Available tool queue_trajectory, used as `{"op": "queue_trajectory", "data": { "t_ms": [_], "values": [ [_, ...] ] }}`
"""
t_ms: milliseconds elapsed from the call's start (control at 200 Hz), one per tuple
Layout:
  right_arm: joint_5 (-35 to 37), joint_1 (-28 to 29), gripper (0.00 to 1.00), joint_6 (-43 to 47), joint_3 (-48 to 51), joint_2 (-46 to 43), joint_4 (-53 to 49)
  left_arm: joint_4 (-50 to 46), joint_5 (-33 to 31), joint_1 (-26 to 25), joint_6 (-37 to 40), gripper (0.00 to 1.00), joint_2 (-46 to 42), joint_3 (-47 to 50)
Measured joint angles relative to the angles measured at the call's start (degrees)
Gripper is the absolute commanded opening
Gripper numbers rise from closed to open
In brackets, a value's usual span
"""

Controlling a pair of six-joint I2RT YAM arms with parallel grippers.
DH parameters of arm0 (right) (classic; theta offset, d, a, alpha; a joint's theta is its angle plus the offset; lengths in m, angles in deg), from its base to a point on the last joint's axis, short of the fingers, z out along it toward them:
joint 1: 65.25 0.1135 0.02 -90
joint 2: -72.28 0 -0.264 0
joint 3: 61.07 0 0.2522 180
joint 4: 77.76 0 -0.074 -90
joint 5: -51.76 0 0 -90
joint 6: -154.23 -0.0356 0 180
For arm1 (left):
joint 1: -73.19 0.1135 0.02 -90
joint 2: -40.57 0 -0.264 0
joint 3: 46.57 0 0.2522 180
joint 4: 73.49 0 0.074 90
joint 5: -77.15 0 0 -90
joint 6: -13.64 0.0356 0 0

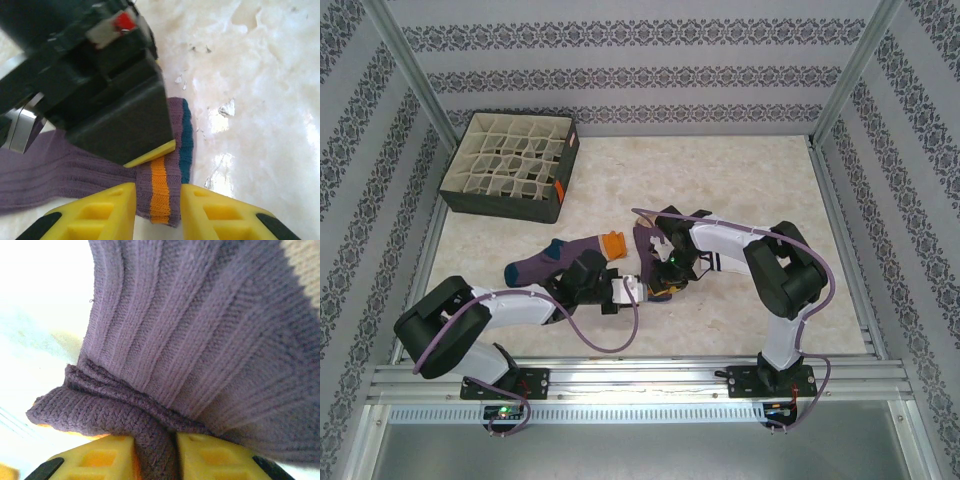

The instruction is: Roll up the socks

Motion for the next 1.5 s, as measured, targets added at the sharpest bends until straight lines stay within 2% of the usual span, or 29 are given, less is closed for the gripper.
{"op": "queue_trajectory", "data": {
  "t_ms": [220, 505, 585, 720, 814, 1084, 1299, 1504],
  "values": [
    [-0.26, 0.0, 0.25, 0.22, -0.68, 0.63, -0.96, 0.0, -7.85, -3.91, 8.55, 0.32, 4.24, -0.04],
    [-1.31, -0.5, 0.25, 1.38, -0.98, 1.29, -1.75, 5.64, -13.07, -4.98, 11.74, 0.4, 11.02, -2.1],
    [-1.68, -0.74, 0.28, 1.73, -0.98, 1.42, -1.88, 7.37, -13.35, -5.14, 11.58, 0.29, 11.98, -2.16],
    [-2.01, -1.42, 0.39, 2.6, -0.9, 1.33, -2.16, 6.27, -14.29, -5.16, 11.17, 0.0, 13.25, -4.22],
    [-3.41, -2.89, 0.44, 2.99, 0.48, 0.46, -1.4, 0.98, -13.92, -5.14, 10.32, 0.0, 12.96, -6.97],
    [-10.03, -9.05, 0.46, -0.13, 9.51, -6.29, 7.96, -17.62, -4.11, -3.02, -0.46, 0.0, 14.82, -17.92],
    [-7.28, -10.75, 0.43, -2.95, 13.86, -10.51, 15.85, -25.94, 6.78, 1.79, -9.88, 0.0, 18.29, -24.04],
    [-5.55, -12.57, 0.33, -5.25, 20.17, -17.35, 23.32, -31.82, 16.74, 6.58, -15.96, 0.0, 21.35, -27.52]
  ]
}}
